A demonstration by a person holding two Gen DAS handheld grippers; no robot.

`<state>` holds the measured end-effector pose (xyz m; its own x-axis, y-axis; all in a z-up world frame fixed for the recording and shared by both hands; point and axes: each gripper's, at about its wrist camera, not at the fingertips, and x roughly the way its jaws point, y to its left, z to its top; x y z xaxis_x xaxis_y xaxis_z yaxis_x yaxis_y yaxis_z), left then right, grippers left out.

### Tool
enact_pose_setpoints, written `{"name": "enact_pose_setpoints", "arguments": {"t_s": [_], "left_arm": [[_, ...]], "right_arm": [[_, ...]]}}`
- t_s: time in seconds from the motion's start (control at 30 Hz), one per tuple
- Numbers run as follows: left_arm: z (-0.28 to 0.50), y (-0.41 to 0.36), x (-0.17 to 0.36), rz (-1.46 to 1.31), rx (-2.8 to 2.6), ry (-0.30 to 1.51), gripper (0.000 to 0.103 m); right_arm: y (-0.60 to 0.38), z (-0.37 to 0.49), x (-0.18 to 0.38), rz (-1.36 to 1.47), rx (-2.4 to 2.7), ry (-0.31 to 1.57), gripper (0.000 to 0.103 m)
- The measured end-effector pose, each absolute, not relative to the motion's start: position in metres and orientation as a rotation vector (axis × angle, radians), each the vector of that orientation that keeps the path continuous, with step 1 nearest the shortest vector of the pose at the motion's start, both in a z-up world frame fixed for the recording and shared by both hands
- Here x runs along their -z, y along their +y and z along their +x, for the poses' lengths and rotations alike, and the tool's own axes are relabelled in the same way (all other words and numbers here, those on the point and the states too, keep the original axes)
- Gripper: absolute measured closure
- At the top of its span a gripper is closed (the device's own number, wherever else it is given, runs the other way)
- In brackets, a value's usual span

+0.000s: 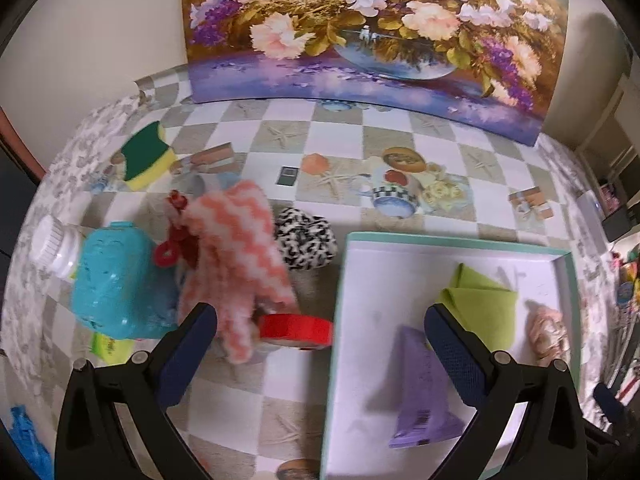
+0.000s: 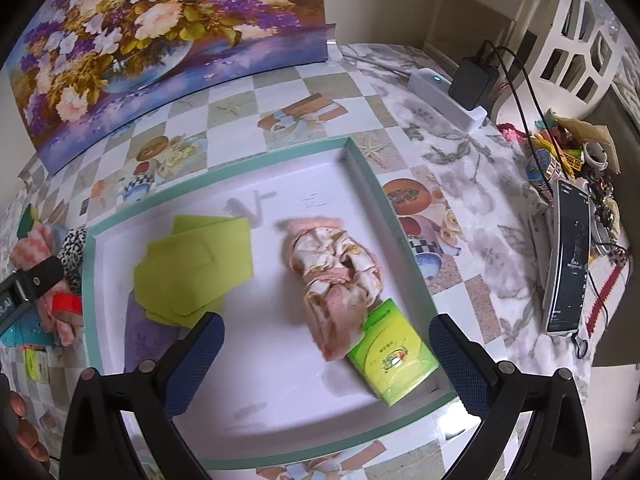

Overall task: Organize soft objects
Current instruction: 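Withdraw both tools from the tray toward the remaining items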

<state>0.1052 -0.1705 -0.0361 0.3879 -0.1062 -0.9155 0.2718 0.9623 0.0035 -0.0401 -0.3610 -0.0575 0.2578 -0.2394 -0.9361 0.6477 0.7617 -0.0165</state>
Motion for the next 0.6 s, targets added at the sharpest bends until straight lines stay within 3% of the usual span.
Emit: {"name": "enact_pose_setpoints", "arguments": {"t_s": [0.4, 0.6], "left_arm": [[0.106, -0.134, 0.020, 0.218, 0.207, 1.190, 0.000], [0.115, -0.084, 0.009, 0.111, 0.192, 1.213, 0.000]], "right_arm": [[-0.319, -0.023, 0.053, 0.358, 0.555, 1.170, 0.000], [-0.286, -0.008, 0.051, 0.336, 0.475, 1.159, 0.000]]}}
